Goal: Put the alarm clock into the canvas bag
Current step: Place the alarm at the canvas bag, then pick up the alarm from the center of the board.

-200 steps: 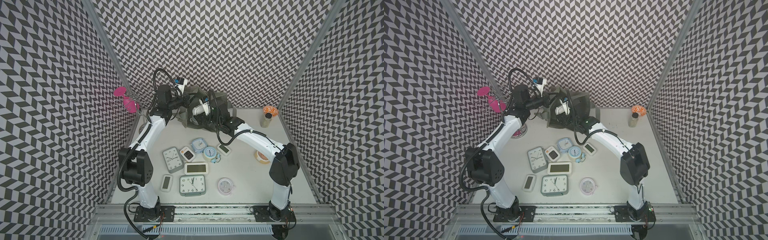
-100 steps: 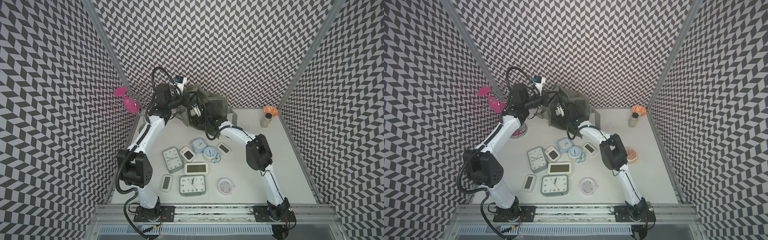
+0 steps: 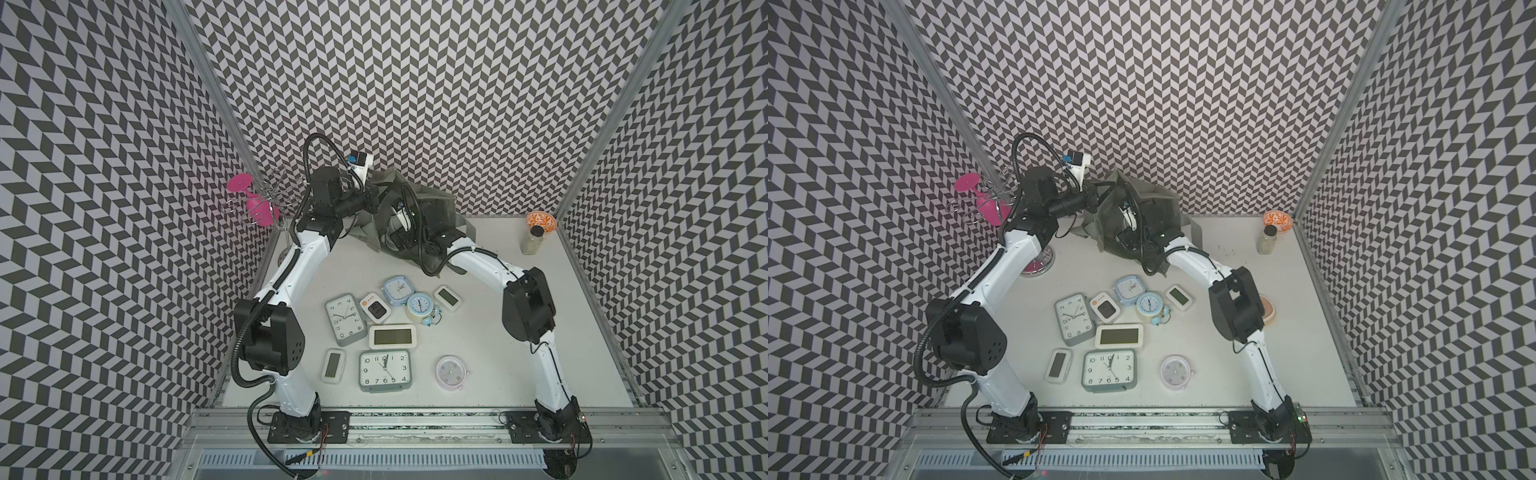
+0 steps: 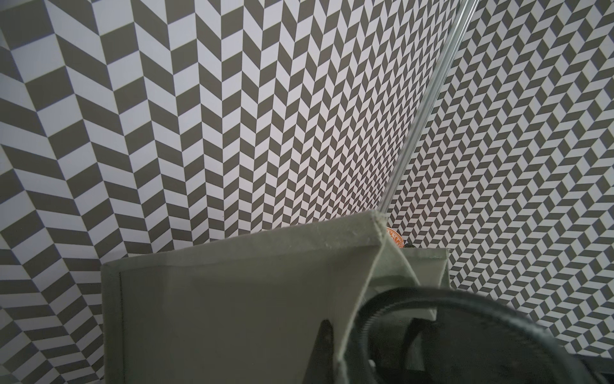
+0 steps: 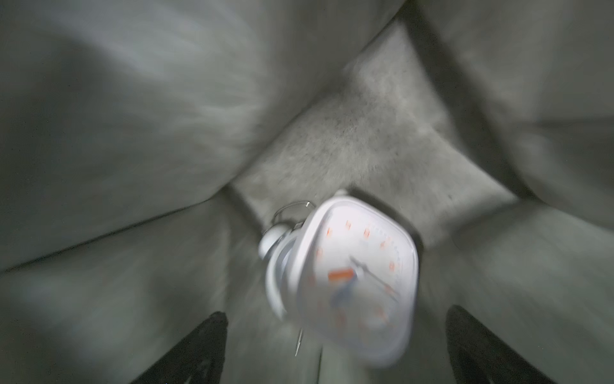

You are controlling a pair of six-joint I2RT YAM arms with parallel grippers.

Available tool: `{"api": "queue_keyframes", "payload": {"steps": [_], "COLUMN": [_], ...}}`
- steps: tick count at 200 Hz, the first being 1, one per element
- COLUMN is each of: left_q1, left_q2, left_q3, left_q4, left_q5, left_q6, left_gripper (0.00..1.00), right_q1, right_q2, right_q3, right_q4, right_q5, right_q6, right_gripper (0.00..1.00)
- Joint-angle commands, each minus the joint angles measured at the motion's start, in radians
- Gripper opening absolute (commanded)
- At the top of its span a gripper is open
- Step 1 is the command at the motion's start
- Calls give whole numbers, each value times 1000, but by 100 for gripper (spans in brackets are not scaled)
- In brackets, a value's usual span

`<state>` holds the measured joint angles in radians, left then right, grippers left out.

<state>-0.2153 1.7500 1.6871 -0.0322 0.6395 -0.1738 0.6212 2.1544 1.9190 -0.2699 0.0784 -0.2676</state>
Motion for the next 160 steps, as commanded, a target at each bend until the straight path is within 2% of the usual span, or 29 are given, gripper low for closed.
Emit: {"api": "queue_keyframes", "payload": {"steps": [1, 44, 63, 87, 104, 123, 147, 160], "left_q1": [11, 38, 48, 54, 56, 61, 68, 70], "left_q2": [-23, -30, -33, -32, -29, -27, -23, -27], "left_q3": [11, 0, -10, -20, -30, -43, -43, -43], "left_q4": [25, 36, 41, 49, 61, 77, 83, 84], "left_q5": [-17, 0, 5, 18, 21, 29, 41, 44], "left_q6": [2, -10, -10, -10, -16, -22, -29, -30], "left_gripper": [0, 0, 0, 0, 0, 0, 0, 0], "right_q1": [10, 11, 11, 8, -14, -49, -95, -109], "right_q2": [-229, -596, -755, -891, -910, -888, -824, -774], "right_q3": [-105, -492, -668, -802, -848, -884, -877, -858], "right_q4": [50, -1, -32, -134, -220, -265, -254, -244], "right_q5": [-62, -107, -60, 52, 85, 69, -72, -106], "right_q6": [51, 113, 183, 279, 321, 286, 203, 179], "right_gripper": [100, 99, 99, 100, 98, 96, 94, 93]}}
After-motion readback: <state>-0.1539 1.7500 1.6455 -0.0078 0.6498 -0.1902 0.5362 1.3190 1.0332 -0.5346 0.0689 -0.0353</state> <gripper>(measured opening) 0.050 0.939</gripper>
